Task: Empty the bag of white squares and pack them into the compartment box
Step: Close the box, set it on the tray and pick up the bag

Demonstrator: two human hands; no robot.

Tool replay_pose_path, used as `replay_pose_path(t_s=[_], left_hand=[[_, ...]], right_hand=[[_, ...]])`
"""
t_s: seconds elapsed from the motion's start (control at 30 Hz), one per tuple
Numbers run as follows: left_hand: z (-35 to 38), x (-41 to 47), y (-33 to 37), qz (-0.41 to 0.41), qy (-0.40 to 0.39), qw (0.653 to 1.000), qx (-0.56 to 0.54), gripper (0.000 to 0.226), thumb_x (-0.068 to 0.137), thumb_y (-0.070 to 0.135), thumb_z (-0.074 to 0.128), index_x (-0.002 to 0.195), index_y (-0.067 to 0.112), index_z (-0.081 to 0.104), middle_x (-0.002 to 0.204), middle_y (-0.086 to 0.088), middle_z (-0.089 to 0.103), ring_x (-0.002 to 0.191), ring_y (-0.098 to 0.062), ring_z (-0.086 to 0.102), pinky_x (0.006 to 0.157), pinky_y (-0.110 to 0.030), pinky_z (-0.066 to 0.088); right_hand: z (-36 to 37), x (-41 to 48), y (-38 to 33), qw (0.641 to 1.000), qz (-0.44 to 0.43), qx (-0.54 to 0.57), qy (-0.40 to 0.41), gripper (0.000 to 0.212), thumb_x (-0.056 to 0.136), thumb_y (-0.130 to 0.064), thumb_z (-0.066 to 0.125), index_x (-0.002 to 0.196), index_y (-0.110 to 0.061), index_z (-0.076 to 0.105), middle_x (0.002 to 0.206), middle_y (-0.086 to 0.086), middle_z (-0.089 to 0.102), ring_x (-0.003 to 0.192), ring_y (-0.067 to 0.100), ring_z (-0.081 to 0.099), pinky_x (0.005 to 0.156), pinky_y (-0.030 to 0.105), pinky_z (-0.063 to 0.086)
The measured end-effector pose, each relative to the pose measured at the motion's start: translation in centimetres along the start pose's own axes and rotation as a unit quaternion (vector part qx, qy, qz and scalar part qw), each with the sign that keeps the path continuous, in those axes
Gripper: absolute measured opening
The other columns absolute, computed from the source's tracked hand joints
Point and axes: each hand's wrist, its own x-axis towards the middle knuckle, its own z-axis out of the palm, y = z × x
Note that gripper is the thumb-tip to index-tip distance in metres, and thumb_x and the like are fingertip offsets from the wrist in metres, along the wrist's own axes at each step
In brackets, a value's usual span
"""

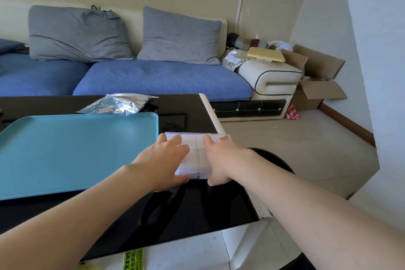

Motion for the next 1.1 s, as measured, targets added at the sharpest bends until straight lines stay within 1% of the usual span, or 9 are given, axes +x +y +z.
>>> replay_pose_path(t_s=[0.17,0.33,0.53,0.73,0.83,0.9,1.0,1.07,1.1], left_hand=[[-0.5,-0.2,0.3,-0.012,-0.015,1.000,-0.014,0.039,0.092,0.053,0.061,0.100,0.025,0.034,0.115,0.002,0.043,0.104,-0.026,0.039,0.081,-0.034,0.048],[-0.3,-0.3,1.1,-0.058,-0.018,0.995,-0.077,0.034,0.085,0.035,0.065,0.103,0.024,0.039,0.112,0.006,0.037,0.107,-0.022,0.036,0.069,-0.033,0.047],[-0.6,-0.5,1.7,-0.075,-0.033,0.993,-0.085,0.038,0.075,0.038,0.064,0.102,0.026,0.039,0.109,0.007,0.038,0.103,-0.021,0.038,0.066,-0.033,0.047],[-1.6,-0.7,-0.2,0.014,-0.041,0.997,-0.062,0.029,0.090,0.037,0.058,0.112,0.028,0.041,0.112,0.008,0.049,0.104,-0.020,0.045,0.081,-0.035,0.049],[-2.2,-0.5,-1.7,0.034,-0.050,0.994,-0.091,0.030,0.093,0.047,0.067,0.106,0.035,0.043,0.103,0.013,0.051,0.099,-0.017,0.046,0.076,-0.034,0.042],[-2.1,-0.2,-2.2,0.037,-0.042,0.992,-0.115,0.034,0.089,0.053,0.074,0.101,0.037,0.046,0.093,0.013,0.052,0.089,-0.014,0.049,0.067,-0.032,0.038],[-2.0,0.2,-2.6,0.026,-0.040,0.987,-0.152,0.039,0.081,0.055,0.082,0.097,0.034,0.053,0.087,0.013,0.051,0.084,-0.005,0.048,0.062,-0.027,0.034],[-1.7,0.4,-2.9,0.010,-0.037,0.983,-0.181,0.042,0.074,0.057,0.086,0.091,0.033,0.057,0.090,0.015,0.054,0.091,-0.008,0.050,0.070,-0.027,0.042],[-1.6,0.5,-3.0,0.002,-0.030,0.980,-0.198,0.042,0.072,0.061,0.086,0.087,0.033,0.059,0.092,0.015,0.056,0.094,-0.010,0.052,0.075,-0.029,0.045]], right_hand=[[0.3,-0.1,0.3,1.000,0.031,0.000,-0.003,0.098,0.086,-0.022,0.079,0.157,-0.023,0.012,0.149,0.020,0.031,0.121,0.039,0.053,0.075,0.039,0.046],[1.0,0.1,-0.4,0.997,0.071,0.007,-0.027,0.103,0.086,-0.023,0.072,0.159,-0.026,-0.001,0.164,0.018,0.005,0.114,0.042,0.057,0.077,0.039,0.052],[1.3,0.4,-1.0,0.994,0.097,0.001,-0.050,0.108,0.080,-0.028,0.071,0.157,-0.027,-0.004,0.164,0.015,-0.005,0.104,0.041,0.060,0.086,0.041,0.058],[-0.3,0.0,0.3,0.994,0.034,-0.018,-0.106,0.101,0.099,-0.011,0.056,0.163,-0.017,-0.023,0.170,0.022,-0.025,0.131,0.049,0.052,0.084,0.040,0.053],[-1.4,-0.4,1.8,0.993,0.002,-0.032,-0.117,0.088,0.107,-0.021,0.054,0.165,-0.015,-0.012,0.173,0.020,-0.013,0.125,0.045,0.057,0.083,0.041,0.053],[-1.8,-0.4,2.2,0.993,-0.005,-0.039,-0.111,0.083,0.107,-0.030,0.059,0.165,-0.015,0.001,0.172,0.021,0.006,0.117,0.044,0.060,0.085,0.043,0.054],[-2.0,-0.4,1.8,0.995,-0.009,-0.036,-0.097,0.084,0.102,-0.033,0.067,0.162,-0.014,0.011,0.156,0.019,0.033,0.093,0.035,0.058,0.071,0.040,0.052],[-2.3,-0.5,1.6,0.996,-0.004,0.000,-0.093,0.091,0.098,-0.027,0.066,0.164,-0.017,0.006,0.162,0.017,0.023,0.079,0.028,0.056,0.062,0.035,0.049],[-2.3,-0.4,1.7,0.995,0.002,0.029,-0.090,0.092,0.095,-0.026,0.063,0.165,-0.021,0.003,0.167,0.014,0.014,0.082,0.029,0.057,0.066,0.035,0.050]])
